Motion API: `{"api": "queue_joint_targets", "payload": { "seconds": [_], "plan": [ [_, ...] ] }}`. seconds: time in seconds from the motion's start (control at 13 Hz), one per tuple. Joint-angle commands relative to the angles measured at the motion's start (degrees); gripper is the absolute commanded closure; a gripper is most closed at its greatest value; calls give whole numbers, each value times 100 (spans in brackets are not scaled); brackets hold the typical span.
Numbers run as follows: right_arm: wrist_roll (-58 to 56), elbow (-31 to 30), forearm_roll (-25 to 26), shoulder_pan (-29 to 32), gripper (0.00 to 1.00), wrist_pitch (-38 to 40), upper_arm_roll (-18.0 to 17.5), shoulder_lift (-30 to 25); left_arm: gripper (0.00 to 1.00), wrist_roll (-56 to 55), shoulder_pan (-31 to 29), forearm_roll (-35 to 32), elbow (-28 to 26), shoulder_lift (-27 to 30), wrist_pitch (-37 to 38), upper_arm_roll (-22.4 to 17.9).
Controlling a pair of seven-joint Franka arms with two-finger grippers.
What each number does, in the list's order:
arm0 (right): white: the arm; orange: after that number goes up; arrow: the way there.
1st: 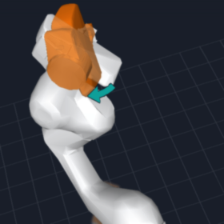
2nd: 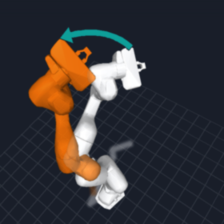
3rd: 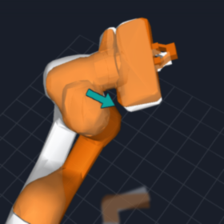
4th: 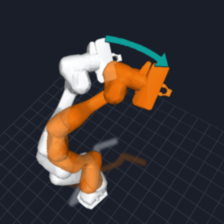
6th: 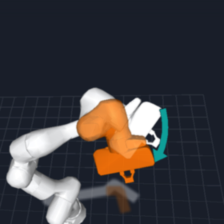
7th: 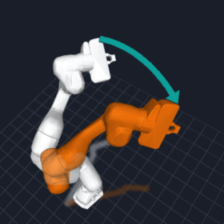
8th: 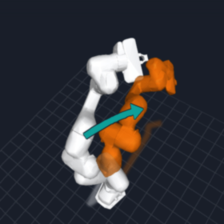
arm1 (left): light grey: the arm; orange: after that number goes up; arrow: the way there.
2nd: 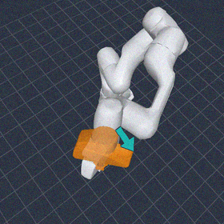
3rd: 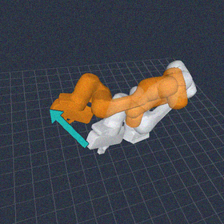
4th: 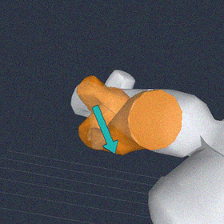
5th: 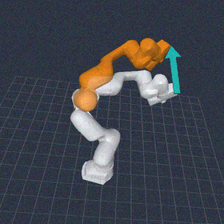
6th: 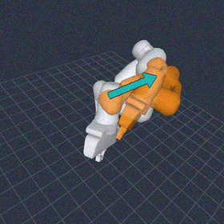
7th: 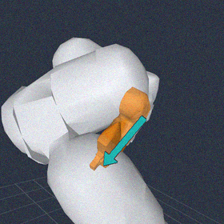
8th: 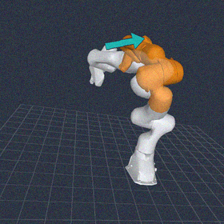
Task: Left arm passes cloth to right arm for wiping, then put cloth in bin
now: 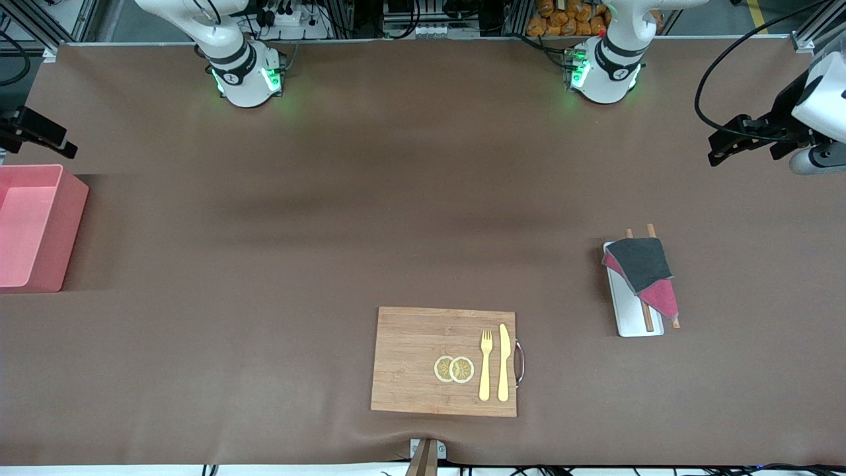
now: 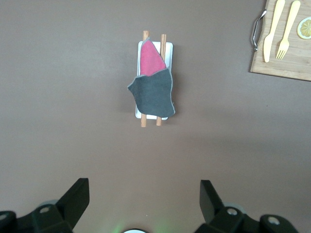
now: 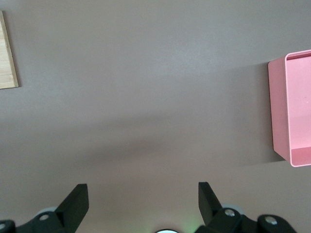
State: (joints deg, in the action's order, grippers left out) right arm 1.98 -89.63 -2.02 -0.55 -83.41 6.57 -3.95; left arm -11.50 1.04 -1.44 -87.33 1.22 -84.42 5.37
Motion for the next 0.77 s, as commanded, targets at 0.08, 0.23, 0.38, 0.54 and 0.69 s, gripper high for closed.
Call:
{"api": "queue_joint_targets", "payload": {
  "seconds": [0.08,0.23,0.38,0.54,0.69],
  "plan": [
    [4,86,-36,-51,0,70,29,35,0,7,-77,13,111,-8,330,43],
    [4,78,-36,-51,0,70,29,35,0,7,-86,4,120,-17,339,17],
    [4,78,-36,-51,0,70,29,35,0,7,-86,4,120,-43,321,8],
    [4,78,-44,-59,0,70,29,35,0,-10,-69,-49,85,-87,190,17],
    [4,86,-45,-59,0,70,29,35,0,-2,-95,-67,58,-472,-292,8]
  ]
}}
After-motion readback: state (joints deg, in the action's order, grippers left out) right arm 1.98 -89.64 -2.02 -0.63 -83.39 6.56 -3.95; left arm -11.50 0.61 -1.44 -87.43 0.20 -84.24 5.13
